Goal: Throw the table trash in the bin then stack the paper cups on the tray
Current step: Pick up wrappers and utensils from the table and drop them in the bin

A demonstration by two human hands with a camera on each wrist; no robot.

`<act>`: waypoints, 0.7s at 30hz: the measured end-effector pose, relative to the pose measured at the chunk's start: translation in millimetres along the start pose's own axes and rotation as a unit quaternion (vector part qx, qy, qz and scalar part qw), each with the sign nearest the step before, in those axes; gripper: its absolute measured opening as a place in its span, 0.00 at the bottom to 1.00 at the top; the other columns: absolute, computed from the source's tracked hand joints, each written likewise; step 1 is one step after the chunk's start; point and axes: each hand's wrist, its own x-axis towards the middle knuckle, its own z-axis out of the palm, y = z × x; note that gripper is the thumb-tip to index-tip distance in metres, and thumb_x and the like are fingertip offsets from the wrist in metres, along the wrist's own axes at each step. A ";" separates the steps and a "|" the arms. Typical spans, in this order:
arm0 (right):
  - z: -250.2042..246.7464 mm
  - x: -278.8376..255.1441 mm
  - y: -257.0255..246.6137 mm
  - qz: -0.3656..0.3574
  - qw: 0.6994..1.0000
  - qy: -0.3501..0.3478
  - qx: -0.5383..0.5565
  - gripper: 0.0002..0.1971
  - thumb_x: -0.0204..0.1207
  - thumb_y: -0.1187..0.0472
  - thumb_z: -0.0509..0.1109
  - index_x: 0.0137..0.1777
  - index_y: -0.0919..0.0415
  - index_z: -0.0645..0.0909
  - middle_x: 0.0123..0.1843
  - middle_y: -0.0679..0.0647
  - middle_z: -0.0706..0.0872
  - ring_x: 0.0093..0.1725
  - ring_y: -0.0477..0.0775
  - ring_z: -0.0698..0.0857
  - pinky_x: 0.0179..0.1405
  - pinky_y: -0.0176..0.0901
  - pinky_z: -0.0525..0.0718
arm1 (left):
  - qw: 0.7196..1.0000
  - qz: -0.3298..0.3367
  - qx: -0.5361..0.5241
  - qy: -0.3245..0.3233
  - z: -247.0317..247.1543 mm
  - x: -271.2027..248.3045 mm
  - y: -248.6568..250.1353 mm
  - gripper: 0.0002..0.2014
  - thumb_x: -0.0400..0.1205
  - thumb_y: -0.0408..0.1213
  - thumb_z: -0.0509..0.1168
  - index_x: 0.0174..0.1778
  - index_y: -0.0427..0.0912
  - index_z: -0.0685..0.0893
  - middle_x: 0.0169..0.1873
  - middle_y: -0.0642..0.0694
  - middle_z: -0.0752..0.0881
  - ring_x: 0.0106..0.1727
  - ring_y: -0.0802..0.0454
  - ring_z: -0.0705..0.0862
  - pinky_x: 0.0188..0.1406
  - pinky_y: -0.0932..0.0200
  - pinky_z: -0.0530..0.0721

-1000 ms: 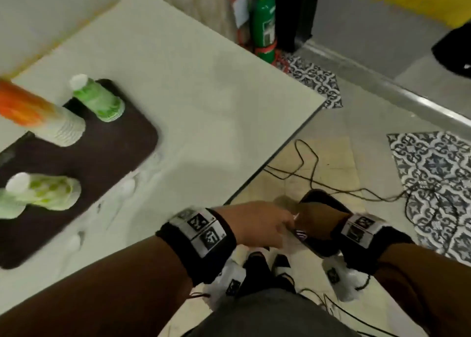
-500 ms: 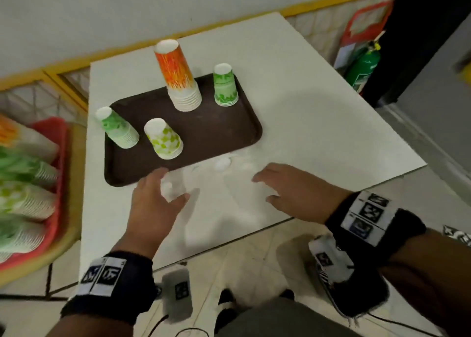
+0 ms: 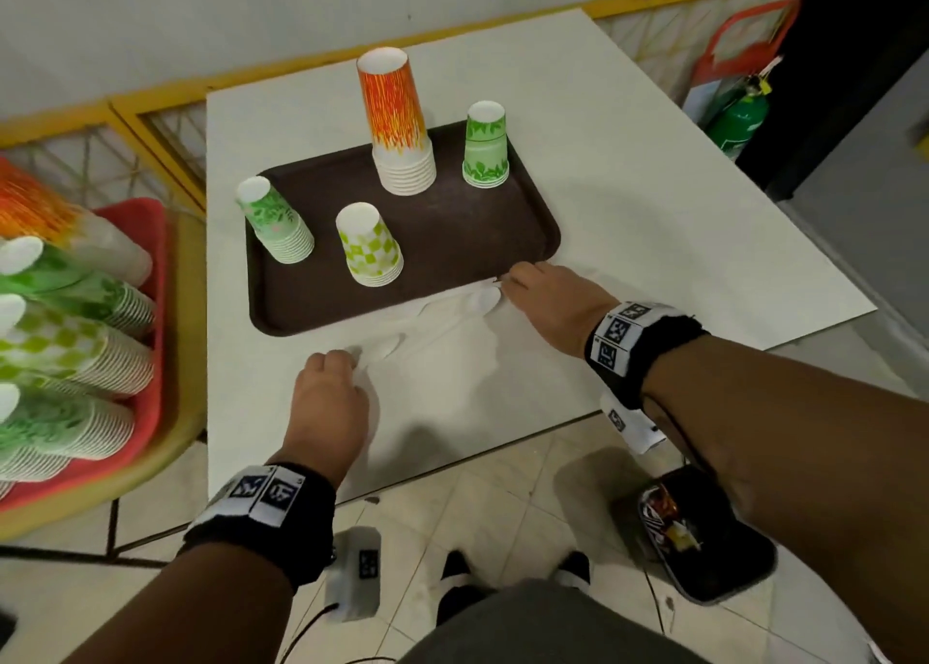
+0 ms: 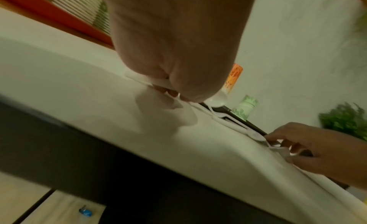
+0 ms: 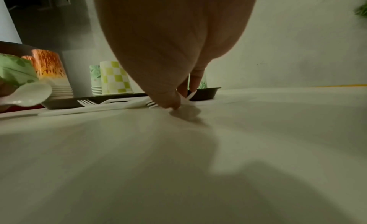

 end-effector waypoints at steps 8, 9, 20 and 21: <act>2.9 -5.8 -1.1 0.011 1.000 0.010 0.002 0.19 0.82 0.69 0.57 0.71 0.66 0.75 0.67 0.65 0.77 0.60 0.67 0.79 0.56 0.57 0.80 | 0.992 0.121 0.015 -0.025 -3.3 26.5 54.8 0.31 0.73 0.39 0.73 0.72 0.34 0.75 0.64 0.33 0.76 0.62 0.32 0.79 0.65 0.45 0.77; 2.8 -4.8 -1.8 0.010 1.000 0.009 -0.004 0.20 0.81 0.69 0.58 0.73 0.67 0.73 0.67 0.65 0.78 0.61 0.68 0.79 0.58 0.58 0.79 | 0.990 0.131 0.037 -0.035 -2.2 30.0 61.4 0.35 0.75 0.44 0.73 0.76 0.36 0.72 0.68 0.35 0.75 0.64 0.33 0.78 0.67 0.45 0.76; 6.3 -4.5 1.1 0.007 1.000 -0.004 -0.020 0.21 0.79 0.69 0.59 0.72 0.65 0.73 0.64 0.64 0.76 0.57 0.65 0.80 0.59 0.58 0.79 | 0.981 0.147 0.127 -0.009 17.5 32.2 69.8 0.32 0.83 0.49 0.64 0.83 0.44 0.68 0.75 0.38 0.70 0.69 0.35 0.74 0.67 0.43 0.77; 5.4 -4.6 1.3 0.009 1.000 -0.003 -0.025 0.20 0.79 0.68 0.59 0.72 0.64 0.73 0.64 0.63 0.77 0.57 0.65 0.80 0.58 0.57 0.79 | 0.979 0.155 0.130 -0.011 18.5 31.3 69.5 0.31 0.83 0.48 0.64 0.83 0.44 0.69 0.74 0.38 0.72 0.68 0.34 0.75 0.65 0.42 0.78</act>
